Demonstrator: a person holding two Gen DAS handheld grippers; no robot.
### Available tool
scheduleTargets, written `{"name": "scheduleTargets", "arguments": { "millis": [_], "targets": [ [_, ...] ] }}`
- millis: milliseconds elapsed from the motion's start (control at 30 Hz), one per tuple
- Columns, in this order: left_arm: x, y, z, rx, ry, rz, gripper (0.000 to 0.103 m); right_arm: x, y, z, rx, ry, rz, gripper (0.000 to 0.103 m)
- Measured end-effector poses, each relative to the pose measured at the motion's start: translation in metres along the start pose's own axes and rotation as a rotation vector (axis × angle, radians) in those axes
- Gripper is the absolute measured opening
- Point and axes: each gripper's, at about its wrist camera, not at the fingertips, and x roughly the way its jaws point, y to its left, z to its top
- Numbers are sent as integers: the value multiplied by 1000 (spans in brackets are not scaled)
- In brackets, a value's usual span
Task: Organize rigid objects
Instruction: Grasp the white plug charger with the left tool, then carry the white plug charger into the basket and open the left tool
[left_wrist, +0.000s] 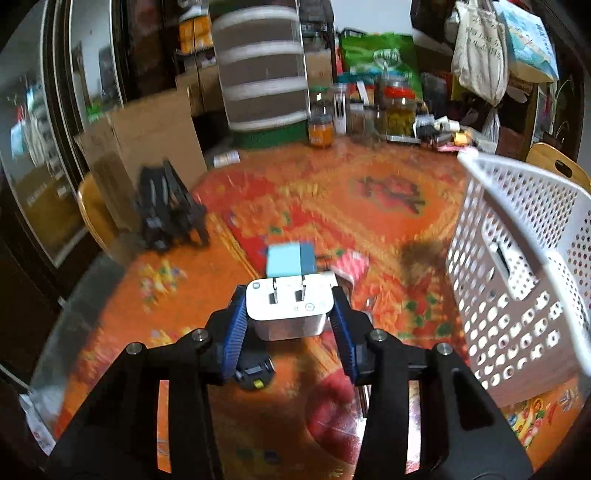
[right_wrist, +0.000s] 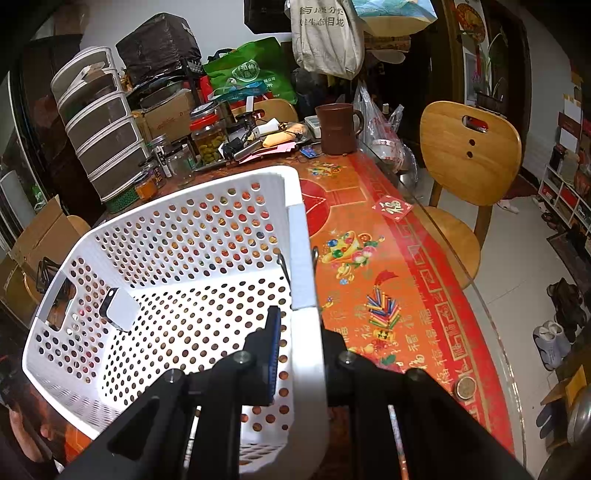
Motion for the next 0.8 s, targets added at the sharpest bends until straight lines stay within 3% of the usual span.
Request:
{"name": "scheduleTargets", "arguments": {
  "millis": [300, 567, 800],
  "targets": [
    [-45, -14, 51, 78, -103, 99, 41, 0, 0, 0, 2, 0, 1, 13],
    [-75, -46, 78, 143, -153, 84, 41, 1, 0, 1, 3, -1, 3, 13],
    [-103, -84, 87, 190, -187, 24, 41, 1, 0, 1, 2, 0, 2, 13]
  ]
}}
